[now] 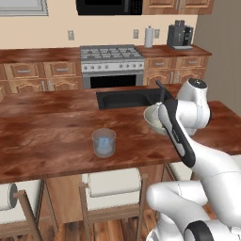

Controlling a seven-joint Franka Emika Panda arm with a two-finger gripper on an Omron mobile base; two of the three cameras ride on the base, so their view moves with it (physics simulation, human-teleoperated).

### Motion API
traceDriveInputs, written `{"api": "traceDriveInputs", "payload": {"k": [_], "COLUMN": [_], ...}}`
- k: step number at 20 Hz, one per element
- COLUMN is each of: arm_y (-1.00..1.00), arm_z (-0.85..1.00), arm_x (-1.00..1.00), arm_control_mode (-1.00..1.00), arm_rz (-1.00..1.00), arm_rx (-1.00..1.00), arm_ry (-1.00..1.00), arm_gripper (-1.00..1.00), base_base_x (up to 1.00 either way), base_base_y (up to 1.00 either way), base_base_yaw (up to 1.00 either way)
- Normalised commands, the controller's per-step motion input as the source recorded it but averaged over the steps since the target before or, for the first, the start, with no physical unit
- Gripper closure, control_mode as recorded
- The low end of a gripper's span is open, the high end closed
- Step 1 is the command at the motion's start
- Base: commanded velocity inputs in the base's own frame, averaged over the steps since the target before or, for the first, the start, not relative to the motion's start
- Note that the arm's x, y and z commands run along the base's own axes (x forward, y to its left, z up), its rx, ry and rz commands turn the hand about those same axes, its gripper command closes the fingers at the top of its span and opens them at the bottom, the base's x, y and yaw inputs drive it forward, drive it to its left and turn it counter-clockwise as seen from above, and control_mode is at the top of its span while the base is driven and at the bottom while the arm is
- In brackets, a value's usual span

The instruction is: There are four ice cubes in the ice bowl. Place two ice cubes in each glass of water.

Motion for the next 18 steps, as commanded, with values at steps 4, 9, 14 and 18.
{"api": "traceDriveInputs", "payload": {"k": [4,9,14,18], "arm_y": [0.01,0.00,0.00,0.00], "arm_z": [0.00,0.00,0.00,0.00], "arm_x": [0.00,0.00,0.00,0.00], "arm_control_mode": [1.00,1.00,1.00,1.00], "arm_rz": [0.01,0.00,0.00,0.00], "arm_rx": [0.00,0.00,0.00,0.00], "arm_ry": [0.00,0.00,0.00,0.00], "arm_gripper": [1.00,1.00,1.00,1.00], "base_base_x": [0.00,-0.21,-0.24,-0.08], "base_base_y": [0.05,0.20,0.33,0.47], "base_base_yaw": [0.02,0.06,0.08,0.06]}}
